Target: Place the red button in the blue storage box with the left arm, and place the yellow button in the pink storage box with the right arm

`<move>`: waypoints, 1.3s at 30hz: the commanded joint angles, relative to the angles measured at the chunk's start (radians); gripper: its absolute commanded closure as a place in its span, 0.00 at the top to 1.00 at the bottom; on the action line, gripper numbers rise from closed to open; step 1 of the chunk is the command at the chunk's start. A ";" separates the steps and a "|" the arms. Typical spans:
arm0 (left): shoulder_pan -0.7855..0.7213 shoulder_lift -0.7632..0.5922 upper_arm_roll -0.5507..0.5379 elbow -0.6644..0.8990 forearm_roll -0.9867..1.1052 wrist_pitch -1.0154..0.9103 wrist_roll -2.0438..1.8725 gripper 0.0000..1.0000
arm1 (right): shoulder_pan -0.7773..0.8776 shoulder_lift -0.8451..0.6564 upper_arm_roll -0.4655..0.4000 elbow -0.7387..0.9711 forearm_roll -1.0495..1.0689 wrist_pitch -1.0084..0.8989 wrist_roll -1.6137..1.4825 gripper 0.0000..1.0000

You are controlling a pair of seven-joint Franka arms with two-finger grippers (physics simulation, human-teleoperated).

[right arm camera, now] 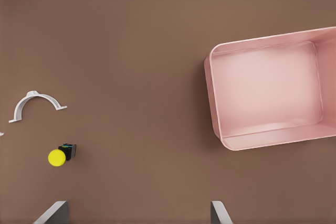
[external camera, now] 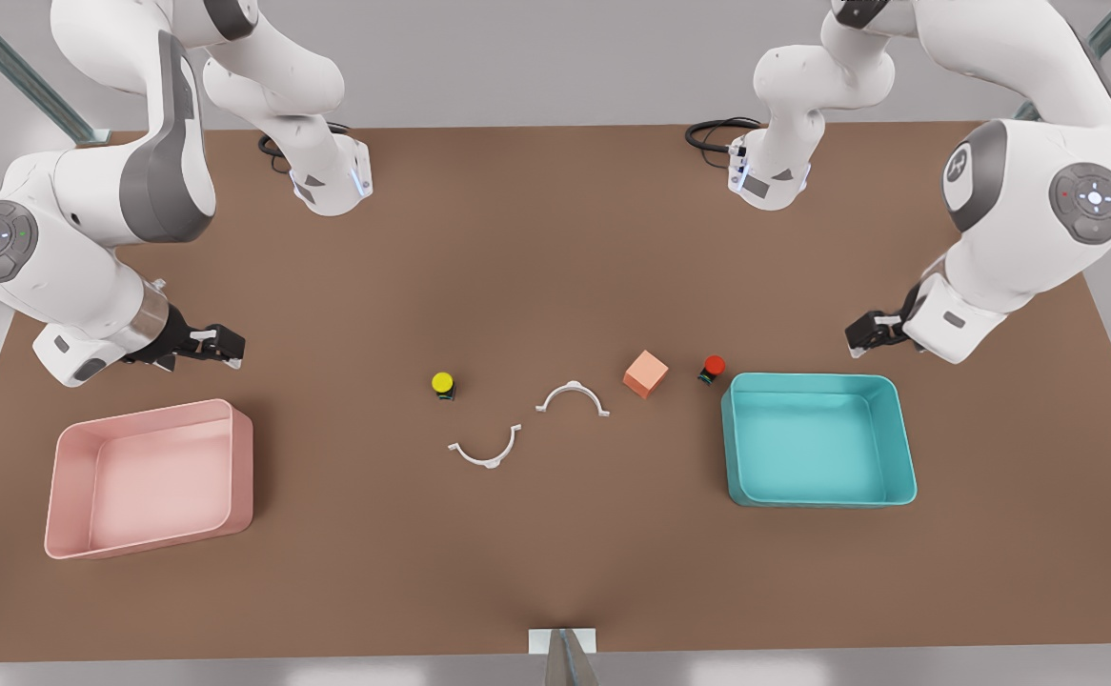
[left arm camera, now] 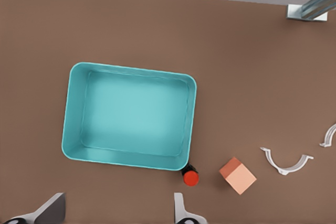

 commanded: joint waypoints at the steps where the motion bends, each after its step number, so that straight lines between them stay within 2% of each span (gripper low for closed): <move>1: -0.002 0.007 0.000 0.004 0.000 -0.003 0.083 1.00 | 0.000 -0.001 0.000 0.000 0.000 0.000 0.005 1.00; 2: -0.013 0.016 -0.004 0.003 0.000 -0.003 0.033 1.00 | 0.000 -0.001 0.000 0.000 0.000 0.000 0.005 1.00; 4: -0.150 0.054 -0.004 -0.017 -0.009 0.051 -0.686 1.00 | 0.005 0.000 0.008 0.000 -0.001 0.003 0.005 1.00; 5: -0.162 0.063 -0.004 -0.051 -0.037 0.117 -0.880 1.00 | 0.011 0.003 0.009 0.002 -0.001 0.010 0.005 1.00; 7: -0.179 -0.008 -0.004 -0.278 -0.069 0.354 -1.185 1.00 | 0.047 0.037 0.078 0.000 0.000 0.039 0.028 1.00; 8: -0.197 -0.064 -0.004 -0.422 -0.071 0.485 -1.268 1.00 | 0.086 0.104 0.089 -0.018 0.000 0.117 0.030 1.00; 12: -0.211 -0.065 -0.004 -0.634 -0.075 0.724 -1.481 1.00 | 0.238 0.201 0.089 -0.015 -0.009 0.198 0.146 1.00; 14: -0.219 -0.067 -0.004 -0.731 -0.075 0.832 -1.549 1.00 | 0.310 0.223 0.100 -0.108 -0.020 0.277 0.306 1.00; 16: -0.231 -0.068 -0.004 -0.806 -0.075 0.908 -1.581 1.00 | 0.318 0.204 0.166 -0.231 -0.060 0.388 0.456 1.00; 18: -0.236 -0.070 -0.004 -0.892 -0.074 0.991 -1.601 1.00 | 0.311 0.217 0.180 -0.295 -0.089 0.477 0.498 1.00; 27: -0.256 0.016 -0.004 -0.993 -0.072 0.985 -1.526 1.00 | 0.284 0.247 0.169 -0.434 -0.090 0.662 0.508 1.00; 30: -0.256 0.033 -0.004 -1.005 -0.071 0.987 -1.498 1.00 | 0.252 0.237 0.169 -0.539 -0.103 0.805 0.510 1.00; 39: -0.243 0.111 0.002 -0.961 -0.046 0.993 -1.481 1.00 | 0.241 0.307 0.167 -0.555 -0.103 0.880 0.514 1.00</move>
